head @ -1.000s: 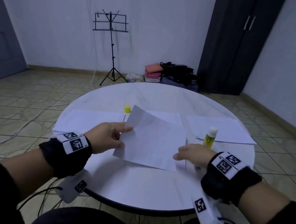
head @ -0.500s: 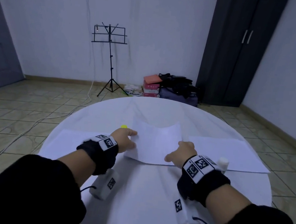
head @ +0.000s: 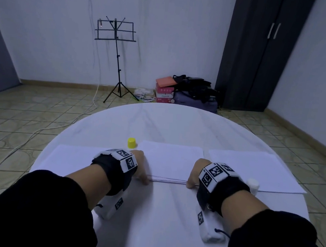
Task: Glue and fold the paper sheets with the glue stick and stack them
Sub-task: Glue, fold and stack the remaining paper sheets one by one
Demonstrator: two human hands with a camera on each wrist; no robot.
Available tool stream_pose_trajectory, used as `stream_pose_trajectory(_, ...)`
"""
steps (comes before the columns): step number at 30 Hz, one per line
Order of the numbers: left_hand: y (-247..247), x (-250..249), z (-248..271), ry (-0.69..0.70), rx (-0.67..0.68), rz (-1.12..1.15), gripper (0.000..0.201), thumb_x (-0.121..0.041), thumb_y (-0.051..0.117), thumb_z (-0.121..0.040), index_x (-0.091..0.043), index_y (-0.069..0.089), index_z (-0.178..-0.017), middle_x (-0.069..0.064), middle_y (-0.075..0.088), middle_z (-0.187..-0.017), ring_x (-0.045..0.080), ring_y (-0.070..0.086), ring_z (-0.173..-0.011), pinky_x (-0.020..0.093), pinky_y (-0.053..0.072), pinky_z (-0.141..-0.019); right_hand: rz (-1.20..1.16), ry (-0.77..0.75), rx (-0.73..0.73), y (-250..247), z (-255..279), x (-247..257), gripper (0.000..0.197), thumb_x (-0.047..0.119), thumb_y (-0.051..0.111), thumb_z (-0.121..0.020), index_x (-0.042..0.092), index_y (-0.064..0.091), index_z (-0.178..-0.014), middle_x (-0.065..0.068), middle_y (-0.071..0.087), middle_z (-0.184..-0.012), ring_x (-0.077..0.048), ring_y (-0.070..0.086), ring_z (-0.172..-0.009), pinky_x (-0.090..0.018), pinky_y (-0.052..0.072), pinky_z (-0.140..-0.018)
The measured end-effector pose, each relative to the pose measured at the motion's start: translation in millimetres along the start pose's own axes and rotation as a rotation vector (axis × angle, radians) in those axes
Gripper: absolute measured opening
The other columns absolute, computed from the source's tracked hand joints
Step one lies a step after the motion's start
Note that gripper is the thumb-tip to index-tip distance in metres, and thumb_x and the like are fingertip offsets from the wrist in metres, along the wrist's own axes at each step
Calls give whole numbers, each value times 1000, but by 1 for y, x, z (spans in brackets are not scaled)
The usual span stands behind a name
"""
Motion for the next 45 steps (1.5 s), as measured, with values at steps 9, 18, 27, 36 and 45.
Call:
stream_pose_trajectory(9, 4, -13, 39, -13, -2, -120, 52, -50, 69, -78, -13, 60, -113, 6, 62, -106, 24, 60, -96, 30, 47, -78, 143, -19, -113, 7, 55, -3, 23, 31, 68, -80, 23, 51, -92, 0, 43, -109, -23, 43, -112, -30, 32, -76)
stream_pose_trajectory(18, 14, -75, 77, 171, -10, -131, 57, -53, 67, -78, -12, 59, -116, 10, 58, -120, 28, 57, -110, 34, 48, -87, 62, -171, 92, 29, 108, -50, 41, 28, 66, -85, 8, 60, -121, -12, 57, -128, -31, 54, -118, -34, 43, -87)
stream_pose_trajectory(27, -11, -132, 66, 270, -76, -133, 63, -46, 57, -91, -16, 41, -143, 2, 39, -148, 23, 37, -136, 32, 33, -108, 200, -30, 19, 14, 83, -150, 34, 45, 70, -58, 15, 57, -60, 9, 60, -64, -16, 63, -71, -28, 53, -78)
stream_pose_trajectory(36, -35, -196, 6, 308, -48, -182, 66, -49, 52, -93, -14, 36, -146, 5, 38, -150, 25, 38, -135, 37, 34, -110, 353, -9, -107, -28, 15, -190, 69, 53, 59, -77, 30, 36, -137, -4, 37, -141, -29, 43, -126, -44, 40, -98)
stream_pose_trajectory(45, -24, -224, -46, 273, -32, -193, 74, -42, 56, -93, -8, 21, -149, 11, 31, -153, 27, 35, -137, 36, 31, -108, 318, -63, 36, -31, -33, -181, 38, 57, 66, -71, 23, 60, -85, 8, 59, -81, -13, 53, -73, -28, 47, -76)
Point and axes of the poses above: each hand's wrist, its own z-axis away from the middle knuckle, its own y-axis out of the palm, x = y × z, the point moved 1 cm from there along -z, towards the middle knuckle
